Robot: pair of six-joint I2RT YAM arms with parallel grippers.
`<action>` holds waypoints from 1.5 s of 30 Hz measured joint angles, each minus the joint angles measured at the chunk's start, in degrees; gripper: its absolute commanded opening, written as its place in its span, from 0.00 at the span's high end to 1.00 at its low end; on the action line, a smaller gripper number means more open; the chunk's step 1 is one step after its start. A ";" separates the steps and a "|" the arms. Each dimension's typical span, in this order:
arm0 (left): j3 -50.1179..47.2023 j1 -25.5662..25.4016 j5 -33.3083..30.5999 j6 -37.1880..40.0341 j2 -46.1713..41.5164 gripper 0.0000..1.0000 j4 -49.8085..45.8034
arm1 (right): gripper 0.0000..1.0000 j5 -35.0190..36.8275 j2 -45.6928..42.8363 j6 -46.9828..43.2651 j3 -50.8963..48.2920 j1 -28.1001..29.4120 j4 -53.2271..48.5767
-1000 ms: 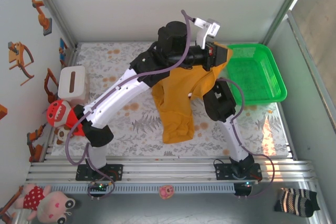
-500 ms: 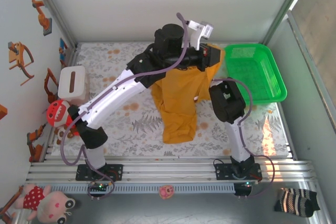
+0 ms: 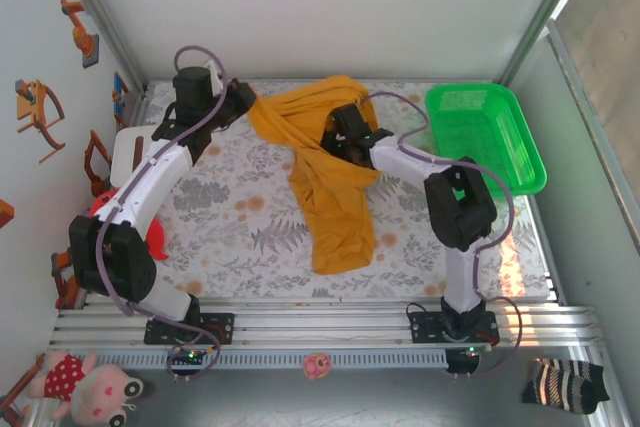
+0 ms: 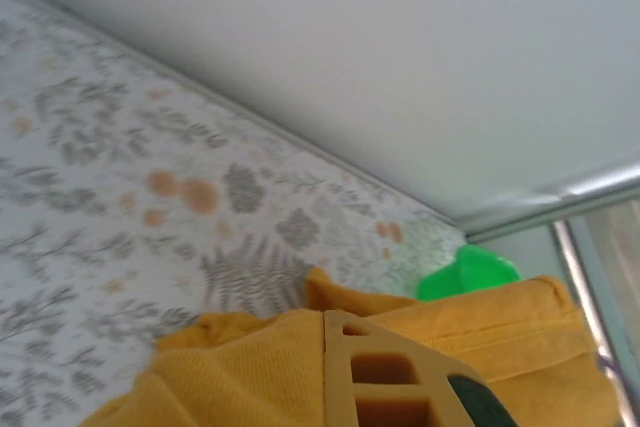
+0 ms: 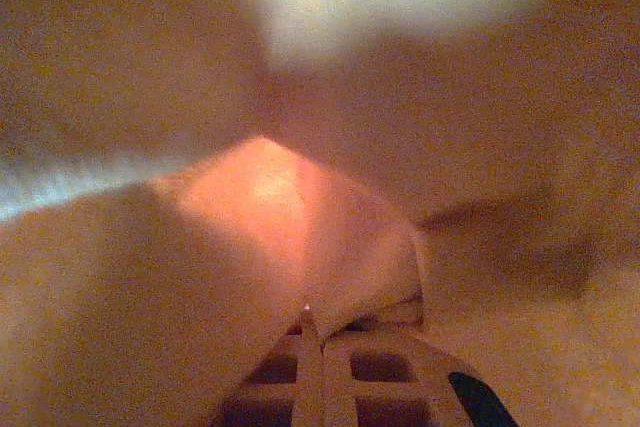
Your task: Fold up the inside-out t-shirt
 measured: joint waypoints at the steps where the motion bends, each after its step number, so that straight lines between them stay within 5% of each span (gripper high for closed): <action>1: -0.98 1.27 0.37 -0.04 0.94 1.00 0.00 | 1.00 -0.39 -1.95 -0.13 0.13 -0.15 0.17; 10: 1.14 5.46 2.75 1.90 13.53 0.95 -3.91 | 1.00 -3.89 -10.14 0.22 10.62 -2.08 0.50; 13: 4.50 6.88 4.42 3.32 17.44 0.50 -6.03 | 1.00 -4.74 -11.56 1.16 13.16 -2.89 0.79; 15: 7.08 7.76 5.60 4.11 18.93 0.30 -7.65 | 1.00 -5.05 -12.13 2.05 14.51 -3.72 1.03; 18: 10.36 8.55 7.02 5.05 18.62 0.16 -9.07 | 1.00 -5.27 -12.20 3.28 16.94 -5.09 1.42; 26: 7.45 5.18 8.17 2.08 5.31 0.12 -4.35 | 1.00 -5.62 -12.17 5.44 24.44 -6.54 1.46; 31: 1.92 -7.74 3.06 -1.33 -2.47 0.12 2.73 | 1.00 -5.60 -12.17 6.54 27.71 -6.54 2.01; 37: 3.67 -20.87 -3.48 -3.74 6.01 0.15 8.44 | 1.00 -5.38 -11.96 8.00 28.24 -6.54 2.23; 45: 3.82 -28.26 -5.66 -2.93 18.62 0.16 6.91 | 1.00 -5.22 -6.62 8.83 39.74 -6.93 -0.63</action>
